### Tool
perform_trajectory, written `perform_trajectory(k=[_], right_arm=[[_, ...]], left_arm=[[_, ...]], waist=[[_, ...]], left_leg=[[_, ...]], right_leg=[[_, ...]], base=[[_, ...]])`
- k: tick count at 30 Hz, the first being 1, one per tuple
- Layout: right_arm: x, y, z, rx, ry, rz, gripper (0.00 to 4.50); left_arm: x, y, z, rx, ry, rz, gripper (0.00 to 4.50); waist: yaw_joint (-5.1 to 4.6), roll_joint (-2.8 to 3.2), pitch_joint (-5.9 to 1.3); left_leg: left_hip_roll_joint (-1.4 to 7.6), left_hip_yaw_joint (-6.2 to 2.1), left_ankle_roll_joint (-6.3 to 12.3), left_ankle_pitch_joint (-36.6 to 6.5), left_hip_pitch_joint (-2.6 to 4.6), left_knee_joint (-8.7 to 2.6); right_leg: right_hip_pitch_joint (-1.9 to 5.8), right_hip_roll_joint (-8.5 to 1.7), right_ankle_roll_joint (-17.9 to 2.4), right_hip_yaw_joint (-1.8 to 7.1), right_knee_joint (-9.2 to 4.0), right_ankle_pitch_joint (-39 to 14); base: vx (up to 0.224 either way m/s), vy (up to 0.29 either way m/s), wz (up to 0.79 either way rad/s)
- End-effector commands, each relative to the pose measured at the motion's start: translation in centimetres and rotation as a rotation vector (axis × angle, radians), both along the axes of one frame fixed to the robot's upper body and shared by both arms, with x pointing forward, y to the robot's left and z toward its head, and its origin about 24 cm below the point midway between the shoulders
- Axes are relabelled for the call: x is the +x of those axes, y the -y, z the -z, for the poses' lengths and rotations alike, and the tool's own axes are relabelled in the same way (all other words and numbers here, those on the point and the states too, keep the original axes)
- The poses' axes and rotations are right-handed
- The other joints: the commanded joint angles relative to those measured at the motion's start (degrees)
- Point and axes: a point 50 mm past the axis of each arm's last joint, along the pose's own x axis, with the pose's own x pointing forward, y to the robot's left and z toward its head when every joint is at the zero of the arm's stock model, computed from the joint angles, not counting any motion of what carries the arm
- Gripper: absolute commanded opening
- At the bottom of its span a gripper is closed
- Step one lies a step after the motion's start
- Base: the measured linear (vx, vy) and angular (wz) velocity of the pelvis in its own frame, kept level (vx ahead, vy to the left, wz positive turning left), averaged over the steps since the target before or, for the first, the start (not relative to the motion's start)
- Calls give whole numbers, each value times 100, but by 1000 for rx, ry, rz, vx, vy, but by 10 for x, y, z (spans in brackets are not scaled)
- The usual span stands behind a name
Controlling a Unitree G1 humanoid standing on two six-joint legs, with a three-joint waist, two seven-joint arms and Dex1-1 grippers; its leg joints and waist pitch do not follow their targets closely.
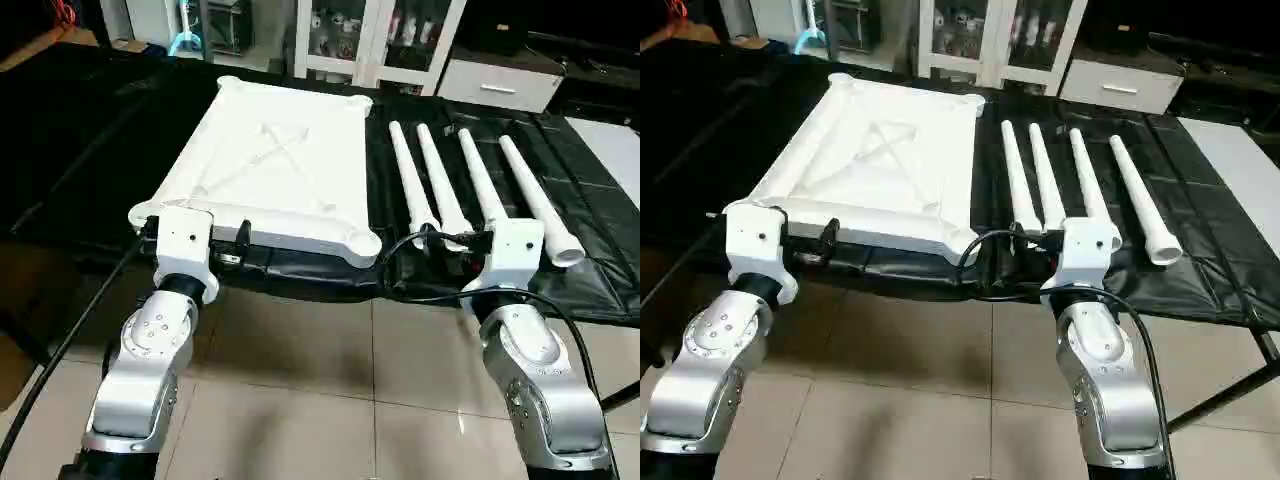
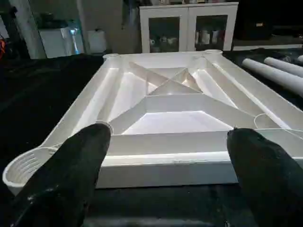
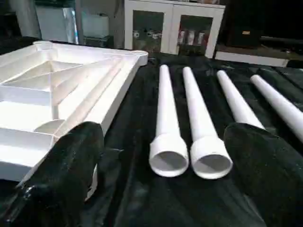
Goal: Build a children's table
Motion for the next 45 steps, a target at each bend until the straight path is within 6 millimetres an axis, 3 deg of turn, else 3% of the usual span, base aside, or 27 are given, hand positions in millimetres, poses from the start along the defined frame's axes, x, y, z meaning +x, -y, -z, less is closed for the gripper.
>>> perform_trajectory(k=[1,9,14,20,28,29,30,31,32,33,34,35,38,42,45], right_arm=[[1,4,-1,-7,-5,27,450],[0,3,-3,-5,4,2,450],[0,6,-5,8,7,3,450],[0,5,-10,-19,11,-22,450],[-2,-6,-13,-28,40,-58,450],[-1,-7,-13,-29,35,-62,450],[-1,-7,-13,-32,34,-63,450],[1,-6,-12,-50,27,-59,450],[2,-4,-10,-72,13,-46,450],[2,-3,-8,-84,4,-36,450],[2,-3,-8,-84,4,-36,450],[4,-1,-9,-66,5,-24,450],[5,-1,-12,-66,19,-21,450],[6,-3,-12,-67,18,-29,450],[6,-4,-12,-61,20,-21,450]], left_arm=[[-1,3,1,4,-11,13,439],[-6,3,2,-22,-2,64,439],[-8,4,-4,-86,20,82,439],[-8,-3,-16,-40,84,19,439],[-12,-3,-18,10,100,-7,439],[-11,-4,-18,14,100,-20,439],[-11,-4,-18,12,98,-26,439],[-9,-5,-17,-8,87,-51,439],[-9,-4,-16,-12,73,-48,439],[-9,-2,-16,-11,64,-40,439],[-9,-2,-16,-11,64,-40,439],[-10,0,-16,14,67,-22,439],[-11,1,-17,15,70,-16,439],[-9,-1,-20,32,79,-27,439],[-7,-3,-21,32,79,-33,439]], waist=[[10,89,-305],[11,88,-307],[16,118,-305],[-11,85,-291],[-11,33,-293],[-16,2,-295],[-7,13,-297],[-13,-46,-293],[-3,-59,-296],[8,-22,-290],[4,-25,-290],[2,-71,-291],[-6,-27,-288],[-6,-47,-299],[-8,-7,-298]], left_leg=[[151,-91,-135,-869,71,-443],[152,-97,-119,-912,68,-444],[158,-91,-137,-935,81,-448],[163,-98,-131,-1066,68,-454],[169,-94,-75,-927,67,-441],[168,-93,-70,-937,60,-440],[165,-97,-72,-931,63,-438],[166,-89,-67,-956,60,-434],[169,-91,-71,-944,60,-433],[167,-91,-89,-894,68,-435],[161,-90,-99,-886,64,-433],[162,-92,-100,-909,58,-436],[163,-105,-138,-969,66,-442],[158,-99,-123,-875,63,-429],[155,-99,-144,-894,70,-431]], right_leg=[[198,-155,-640,129,-286,-504],[197,-160,-621,130,-290,-576],[194,-149,-689,128,-281,-474],[199,-153,-608,129,-309,-737],[177,-163,-555,133,-305,-773],[182,-158,-544,130,-307,-786],[184,-163,-525,133,-303,-791],[176,-160,-518,133,-310,-847],[180,-167,-515,134,-302,-879],[166,-166,-516,136,-306,-877],[167,-160,-507,134,-308,-870],[170,-163,-474,132,-312,-909],[159,-162,-454,128,-307,-923],[171,-157,-478,131,-289,-704],[169,-147,-516,128,-287,-644]], base=[[0,0,0],[0,0,0],[0,0,0],[0,0,0],[0,0,0],[0,0,0],[0,0,0],[0,0,0],[0,0,0],[0,0,0],[0,0,0],[0,0,0],[0,0,0],[0,0,0],[0,0,0]])
